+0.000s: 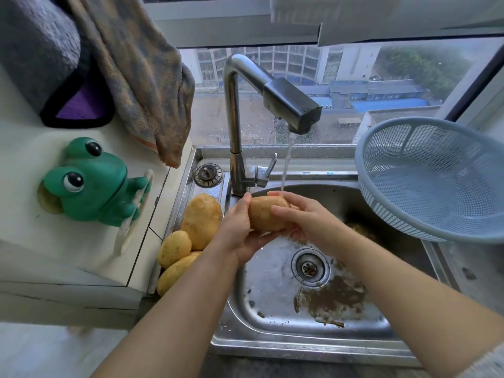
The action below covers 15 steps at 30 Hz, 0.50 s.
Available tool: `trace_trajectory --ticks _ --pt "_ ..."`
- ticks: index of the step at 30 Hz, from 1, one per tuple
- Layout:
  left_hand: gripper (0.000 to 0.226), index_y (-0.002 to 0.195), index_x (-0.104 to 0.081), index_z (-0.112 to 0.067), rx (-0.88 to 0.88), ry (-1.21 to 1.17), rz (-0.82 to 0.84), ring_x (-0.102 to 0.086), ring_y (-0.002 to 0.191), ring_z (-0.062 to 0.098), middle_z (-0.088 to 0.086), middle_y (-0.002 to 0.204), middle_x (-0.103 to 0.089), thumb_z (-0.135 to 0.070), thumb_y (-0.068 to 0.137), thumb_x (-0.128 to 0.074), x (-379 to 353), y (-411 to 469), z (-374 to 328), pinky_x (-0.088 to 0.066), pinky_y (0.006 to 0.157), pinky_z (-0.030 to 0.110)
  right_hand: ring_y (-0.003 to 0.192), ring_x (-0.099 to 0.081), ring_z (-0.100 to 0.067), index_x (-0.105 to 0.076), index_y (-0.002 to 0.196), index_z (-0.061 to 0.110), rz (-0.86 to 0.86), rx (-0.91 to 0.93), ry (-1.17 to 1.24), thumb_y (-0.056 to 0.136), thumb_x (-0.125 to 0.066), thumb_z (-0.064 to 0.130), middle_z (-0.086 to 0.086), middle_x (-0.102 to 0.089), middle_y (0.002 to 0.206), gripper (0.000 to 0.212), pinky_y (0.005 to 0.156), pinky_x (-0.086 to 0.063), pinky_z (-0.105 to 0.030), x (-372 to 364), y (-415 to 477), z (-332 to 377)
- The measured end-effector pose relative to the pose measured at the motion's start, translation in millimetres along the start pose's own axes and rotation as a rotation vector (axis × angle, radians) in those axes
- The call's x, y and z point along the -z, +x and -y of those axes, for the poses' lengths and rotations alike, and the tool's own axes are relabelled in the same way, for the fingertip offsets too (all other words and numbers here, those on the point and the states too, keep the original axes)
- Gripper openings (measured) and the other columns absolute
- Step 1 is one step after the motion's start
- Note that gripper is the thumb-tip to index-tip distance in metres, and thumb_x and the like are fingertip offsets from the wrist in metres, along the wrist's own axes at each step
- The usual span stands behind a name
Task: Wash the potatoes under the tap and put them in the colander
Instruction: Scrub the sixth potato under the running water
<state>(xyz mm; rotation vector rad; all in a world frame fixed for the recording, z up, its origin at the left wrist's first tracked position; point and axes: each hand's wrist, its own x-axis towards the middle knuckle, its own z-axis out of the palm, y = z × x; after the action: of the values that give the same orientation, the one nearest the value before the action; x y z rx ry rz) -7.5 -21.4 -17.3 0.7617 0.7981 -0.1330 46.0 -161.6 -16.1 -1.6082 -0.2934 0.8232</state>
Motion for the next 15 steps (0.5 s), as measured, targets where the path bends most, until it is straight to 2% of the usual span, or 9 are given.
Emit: trace_trajectory --ticks 2,4,7,9,11,15 --pt "0.049 0.132 -0.045 -0.004 0.064 -0.036 0.003 -0.063 0.095 0.041 0.031 0.118 -0.055 -0.042 0.100 -0.044 3.6 -2.3 -2.2 -0.060 0.061 0.048 0.069 -0.060 -0.019 -0.068 0.117 0.034 0.091 -0.077 0.181 0.077 -0.068 0.030 -0.008 -0.065 0.102 0.039 0.057 -0.049 -0.024 6.2 0.2 0.9" --pt "0.051 0.132 -0.044 -0.004 0.099 -0.068 0.016 -0.063 0.096 0.041 0.031 0.118 -0.055 -0.044 0.101 -0.043 5.0 -2.7 -1.7 -0.059 0.066 0.051 0.066 -0.060 -0.018 -0.071 0.112 0.030 0.099 -0.114 0.265 0.077 -0.064 0.022 -0.011 -0.063 0.102 0.036 0.054 -0.049 -0.022 9.4 1.5 2.2" --pt "0.052 0.132 -0.045 -0.003 0.084 -0.069 0.014 -0.065 0.089 0.039 0.031 0.118 -0.056 -0.044 0.100 -0.044 4.6 -2.4 0.4 -0.060 0.061 0.049 0.066 -0.059 -0.019 -0.069 0.111 0.027 0.051 -0.161 0.236 0.087 -0.055 0.014 -0.015 -0.061 0.104 0.030 0.058 -0.047 -0.024 7.7 2.1 4.2" --pt "0.051 0.131 -0.045 -0.004 0.058 -0.051 0.015 -0.066 0.087 0.040 0.031 0.118 -0.056 -0.043 0.100 -0.045 4.3 -1.9 1.7 -0.060 0.056 0.046 0.066 -0.057 -0.018 -0.070 0.109 0.028 0.035 -0.184 0.244 0.086 -0.055 0.015 -0.014 -0.059 0.102 0.030 0.058 -0.046 -0.023 5.1 1.6 6.6" --pt "0.050 0.132 -0.045 -0.006 0.039 -0.043 0.000 -0.066 0.091 0.040 0.030 0.120 -0.056 -0.044 0.099 -0.046 5.0 -0.9 2.3 -0.059 0.056 0.045 0.067 -0.057 -0.018 -0.070 0.109 0.028 0.022 -0.189 0.227 0.083 -0.058 0.018 -0.014 -0.058 0.102 0.030 0.058 -0.046 -0.023 3.2 0.7 7.6" --pt "0.047 0.132 -0.045 -0.010 0.017 -0.009 -0.028 -0.063 0.101 0.043 0.029 0.124 -0.053 -0.043 0.099 -0.048 9.7 2.0 2.8 -0.059 0.060 0.048 0.069 -0.058 -0.019 -0.070 0.106 0.030 0.015 -0.183 0.168 0.087 -0.054 0.012 -0.015 -0.059 0.105 0.031 0.060 -0.046 -0.024 0.2 -1.5 9.0"
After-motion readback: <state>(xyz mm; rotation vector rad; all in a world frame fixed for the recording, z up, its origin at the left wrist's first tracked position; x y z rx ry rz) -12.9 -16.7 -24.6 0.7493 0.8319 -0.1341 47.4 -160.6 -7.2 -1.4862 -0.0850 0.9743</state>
